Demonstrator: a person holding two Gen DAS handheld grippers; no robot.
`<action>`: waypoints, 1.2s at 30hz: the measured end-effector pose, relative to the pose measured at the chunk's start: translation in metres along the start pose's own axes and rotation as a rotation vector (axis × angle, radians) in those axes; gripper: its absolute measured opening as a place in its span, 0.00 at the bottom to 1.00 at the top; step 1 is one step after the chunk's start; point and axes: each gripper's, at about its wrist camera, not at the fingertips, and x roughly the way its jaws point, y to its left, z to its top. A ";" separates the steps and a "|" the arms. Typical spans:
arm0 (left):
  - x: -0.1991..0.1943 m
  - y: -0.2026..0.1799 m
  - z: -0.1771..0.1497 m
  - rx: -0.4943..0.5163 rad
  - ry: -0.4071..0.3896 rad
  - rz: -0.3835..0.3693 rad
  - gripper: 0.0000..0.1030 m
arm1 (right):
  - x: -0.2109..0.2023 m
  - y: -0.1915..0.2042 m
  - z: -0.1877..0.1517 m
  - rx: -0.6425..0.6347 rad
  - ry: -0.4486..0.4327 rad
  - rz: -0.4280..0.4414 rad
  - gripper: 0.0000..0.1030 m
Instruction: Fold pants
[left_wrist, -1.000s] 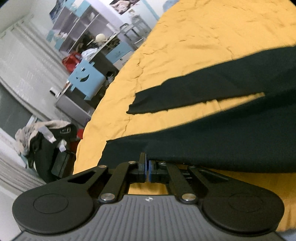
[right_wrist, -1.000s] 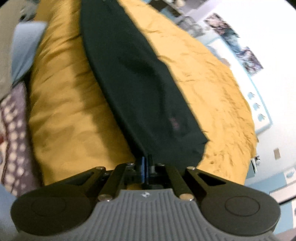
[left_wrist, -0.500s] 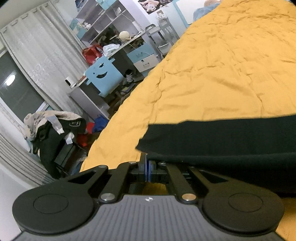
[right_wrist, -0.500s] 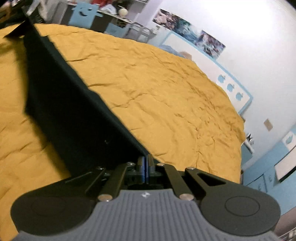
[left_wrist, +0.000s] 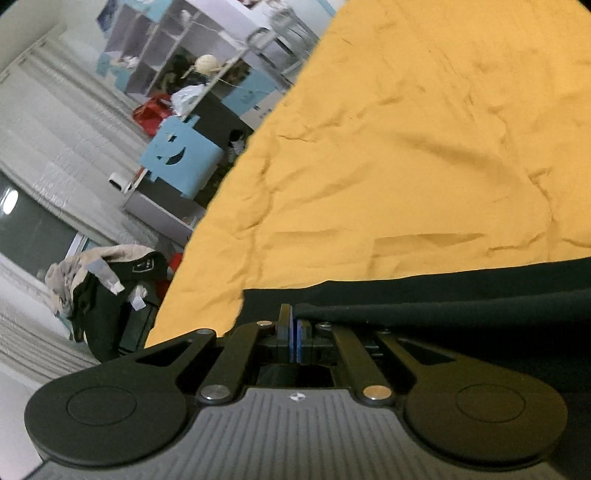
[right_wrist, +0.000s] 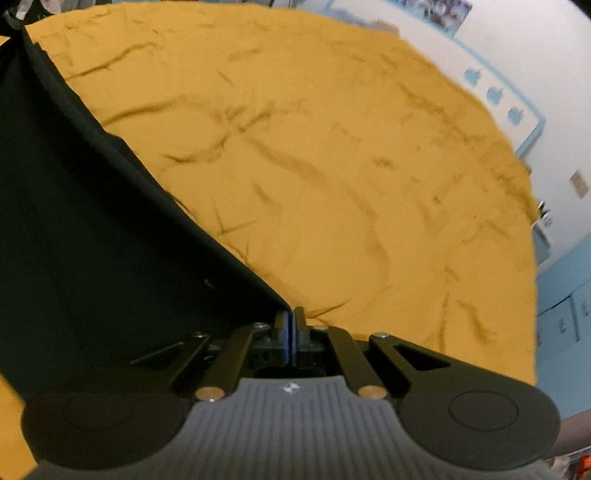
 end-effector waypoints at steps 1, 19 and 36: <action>0.006 -0.006 0.001 0.009 0.006 0.001 0.01 | 0.007 -0.001 0.002 0.012 0.005 0.006 0.00; 0.032 -0.029 0.004 -0.003 0.024 -0.025 0.02 | 0.022 -0.007 -0.008 0.085 0.033 0.053 0.00; -0.041 0.009 -0.028 -0.234 -0.071 -0.253 0.40 | -0.034 -0.066 -0.083 0.445 -0.076 0.196 0.39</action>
